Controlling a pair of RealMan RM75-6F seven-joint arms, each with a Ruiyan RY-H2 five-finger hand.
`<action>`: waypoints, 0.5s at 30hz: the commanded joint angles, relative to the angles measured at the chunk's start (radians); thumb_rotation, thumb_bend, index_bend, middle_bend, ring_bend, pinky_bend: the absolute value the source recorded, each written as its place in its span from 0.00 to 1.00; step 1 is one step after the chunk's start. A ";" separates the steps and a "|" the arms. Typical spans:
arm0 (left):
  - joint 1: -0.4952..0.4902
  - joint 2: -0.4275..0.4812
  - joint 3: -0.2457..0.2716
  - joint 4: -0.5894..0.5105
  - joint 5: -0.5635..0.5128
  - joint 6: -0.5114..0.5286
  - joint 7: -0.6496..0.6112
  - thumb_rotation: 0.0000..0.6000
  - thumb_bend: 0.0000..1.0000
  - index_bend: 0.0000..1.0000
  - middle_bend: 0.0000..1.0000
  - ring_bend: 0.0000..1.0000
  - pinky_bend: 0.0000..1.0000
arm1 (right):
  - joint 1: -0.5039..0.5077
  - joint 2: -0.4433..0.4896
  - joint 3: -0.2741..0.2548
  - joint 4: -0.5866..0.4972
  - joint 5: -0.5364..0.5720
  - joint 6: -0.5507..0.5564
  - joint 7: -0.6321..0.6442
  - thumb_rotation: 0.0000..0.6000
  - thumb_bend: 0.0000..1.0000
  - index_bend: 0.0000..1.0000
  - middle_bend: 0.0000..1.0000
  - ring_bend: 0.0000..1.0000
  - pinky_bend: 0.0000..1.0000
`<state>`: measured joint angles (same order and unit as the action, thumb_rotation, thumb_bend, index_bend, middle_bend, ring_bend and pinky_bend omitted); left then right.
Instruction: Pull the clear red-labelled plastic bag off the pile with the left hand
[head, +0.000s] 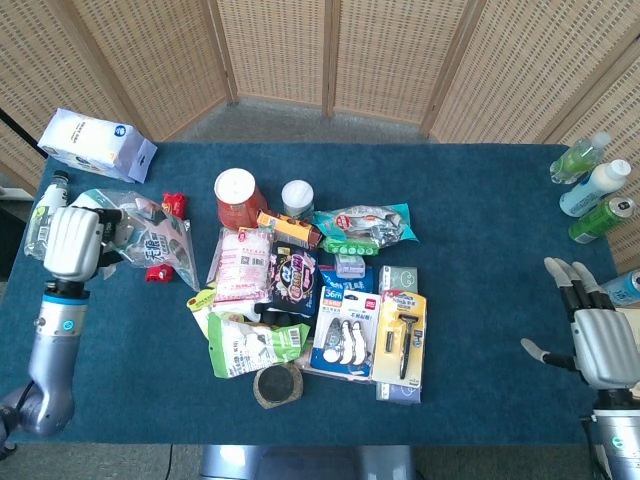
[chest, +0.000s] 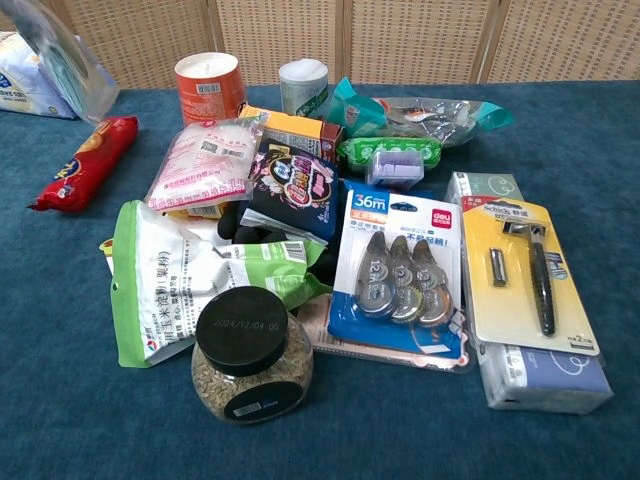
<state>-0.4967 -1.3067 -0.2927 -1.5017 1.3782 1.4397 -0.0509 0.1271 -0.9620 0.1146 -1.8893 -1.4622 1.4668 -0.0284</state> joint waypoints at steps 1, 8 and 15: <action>0.042 0.066 -0.036 -0.103 0.018 0.065 -0.088 1.00 0.24 0.87 0.98 1.00 1.00 | 0.003 -0.015 -0.002 0.013 0.001 -0.006 0.005 1.00 0.12 0.00 0.00 0.03 0.19; 0.074 0.139 -0.080 -0.228 0.071 0.155 -0.141 1.00 0.23 0.86 0.98 1.00 1.00 | 0.000 -0.034 -0.008 0.035 -0.007 -0.004 0.020 1.00 0.12 0.00 0.00 0.03 0.19; 0.096 0.181 -0.100 -0.310 0.097 0.201 -0.152 1.00 0.23 0.85 0.97 1.00 1.00 | -0.008 -0.033 -0.014 0.038 -0.016 0.003 0.032 1.00 0.12 0.00 0.00 0.03 0.19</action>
<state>-0.4055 -1.1318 -0.3886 -1.8046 1.4693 1.6343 -0.1992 0.1195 -0.9947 0.1011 -1.8512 -1.4784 1.4700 0.0034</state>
